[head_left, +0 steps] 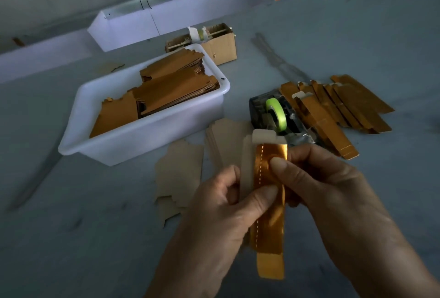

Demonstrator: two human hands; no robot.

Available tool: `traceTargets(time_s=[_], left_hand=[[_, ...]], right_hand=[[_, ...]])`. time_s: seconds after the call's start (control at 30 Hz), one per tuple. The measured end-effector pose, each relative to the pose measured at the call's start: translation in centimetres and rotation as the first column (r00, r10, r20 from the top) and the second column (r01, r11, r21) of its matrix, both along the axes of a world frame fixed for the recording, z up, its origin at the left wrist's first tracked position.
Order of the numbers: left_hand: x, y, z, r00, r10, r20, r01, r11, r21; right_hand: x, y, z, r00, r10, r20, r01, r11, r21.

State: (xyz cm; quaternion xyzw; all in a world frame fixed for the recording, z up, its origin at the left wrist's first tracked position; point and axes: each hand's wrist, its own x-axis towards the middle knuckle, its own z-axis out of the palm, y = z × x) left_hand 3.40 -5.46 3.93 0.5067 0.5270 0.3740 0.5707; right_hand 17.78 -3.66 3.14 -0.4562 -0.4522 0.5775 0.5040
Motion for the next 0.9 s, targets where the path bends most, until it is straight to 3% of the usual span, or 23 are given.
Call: traceTargets(time_s=[0.13, 0.4, 0.53, 0.63, 0.67, 0.73, 0.9], left_hand=[[-0.4, -0.3, 0.0, 0.977, -0.131, 0.171, 0.152, 0.981, -0.121], [-0.6, -0.4, 0.3, 0.972, -0.211, 0.104, 0.223, 0.968, -0.112], [-0.2, -0.7, -0.1, 0.993, -0.119, -0.022, 0.117, 0.991, -0.066], [0.6, -1.3, -0.4, 0.938, -0.019, -0.346, 0.084, 0.981, 0.173], [0.9, -1.3, -0.4, 0.926, 0.059, -0.372, 0.038, 0.968, 0.247], [1.3, -1.4, 0.0, 0.932, 0.184, -0.312, -0.085, 0.948, 0.307], [2.0, -1.1, -0.1, 0.923, 0.299, -0.24, -0.196, 0.906, 0.376]], right_hand=[[0.4, 0.4, -0.2, 0.995, -0.097, -0.013, 0.096, 0.994, -0.051], [0.2, 0.8, -0.6, 0.997, -0.062, -0.053, 0.057, 0.993, -0.106], [0.2, 0.8, -0.7, 0.994, -0.079, -0.073, 0.07, 0.991, -0.111], [0.3, 1.0, -0.9, 0.989, -0.104, -0.103, 0.09, 0.987, -0.13], [0.4, 1.0, -0.9, 0.988, -0.109, -0.105, 0.095, 0.987, -0.132], [0.5, 1.0, -1.0, 0.99, -0.1, -0.099, 0.086, 0.988, -0.131], [0.4, 0.8, -1.2, 0.992, -0.088, -0.088, 0.075, 0.988, -0.137]])
